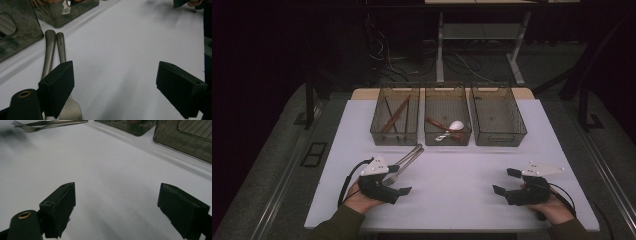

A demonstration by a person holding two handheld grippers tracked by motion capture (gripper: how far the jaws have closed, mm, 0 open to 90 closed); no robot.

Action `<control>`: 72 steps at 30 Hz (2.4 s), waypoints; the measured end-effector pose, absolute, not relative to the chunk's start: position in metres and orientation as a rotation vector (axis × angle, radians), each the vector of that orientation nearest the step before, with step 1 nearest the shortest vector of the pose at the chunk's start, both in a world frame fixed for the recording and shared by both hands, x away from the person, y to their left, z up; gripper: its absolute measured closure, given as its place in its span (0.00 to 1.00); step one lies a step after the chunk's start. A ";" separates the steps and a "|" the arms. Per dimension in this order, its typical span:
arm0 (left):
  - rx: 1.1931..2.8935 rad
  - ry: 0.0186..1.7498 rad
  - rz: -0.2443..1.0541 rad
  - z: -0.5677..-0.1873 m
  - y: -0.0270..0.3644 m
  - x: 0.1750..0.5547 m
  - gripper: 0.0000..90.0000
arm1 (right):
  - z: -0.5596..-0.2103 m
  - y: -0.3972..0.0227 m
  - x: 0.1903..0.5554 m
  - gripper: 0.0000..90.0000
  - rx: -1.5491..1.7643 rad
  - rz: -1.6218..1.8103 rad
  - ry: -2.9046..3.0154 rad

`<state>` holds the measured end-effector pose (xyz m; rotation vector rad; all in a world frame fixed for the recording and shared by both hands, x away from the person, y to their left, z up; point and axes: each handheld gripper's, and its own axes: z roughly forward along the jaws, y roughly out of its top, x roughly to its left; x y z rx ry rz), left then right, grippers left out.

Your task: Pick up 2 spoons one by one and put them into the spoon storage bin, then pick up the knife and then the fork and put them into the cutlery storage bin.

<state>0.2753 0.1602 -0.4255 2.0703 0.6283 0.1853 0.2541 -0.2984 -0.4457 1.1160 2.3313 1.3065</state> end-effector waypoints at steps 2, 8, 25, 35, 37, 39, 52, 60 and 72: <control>2.071 0.629 0.189 -0.425 0.161 0.276 0.18 | -0.445 -0.298 0.254 0.16 1.113 1.309 2.333; 2.068 0.637 0.204 -0.421 0.164 0.279 0.23 | -0.446 -0.298 0.254 0.16 1.115 1.309 2.334; 2.071 0.752 0.241 -0.415 0.177 0.312 0.51 | -0.447 -0.297 0.255 0.16 1.116 1.306 2.346; 2.109 0.809 0.225 -0.420 0.170 0.328 0.67 | -0.447 -0.297 0.255 0.16 1.112 1.303 2.350; 2.115 0.813 0.211 -0.422 0.167 0.330 0.71 | -0.447 -0.297 0.255 0.16 1.110 1.304 2.349; 2.135 0.818 0.197 -0.424 0.164 0.332 0.74 | -0.447 -0.297 0.254 0.16 1.112 1.306 2.348; 2.268 0.831 0.196 -0.440 0.151 0.335 0.84 | -0.448 -0.295 0.256 0.16 1.106 1.308 2.360; 2.282 0.821 0.244 -0.444 0.148 0.333 0.90 | -0.447 -0.296 0.256 0.16 1.096 1.316 2.356; 2.292 0.746 0.262 -0.438 0.146 0.327 0.93 | -0.445 -0.295 0.258 0.16 1.122 1.303 2.352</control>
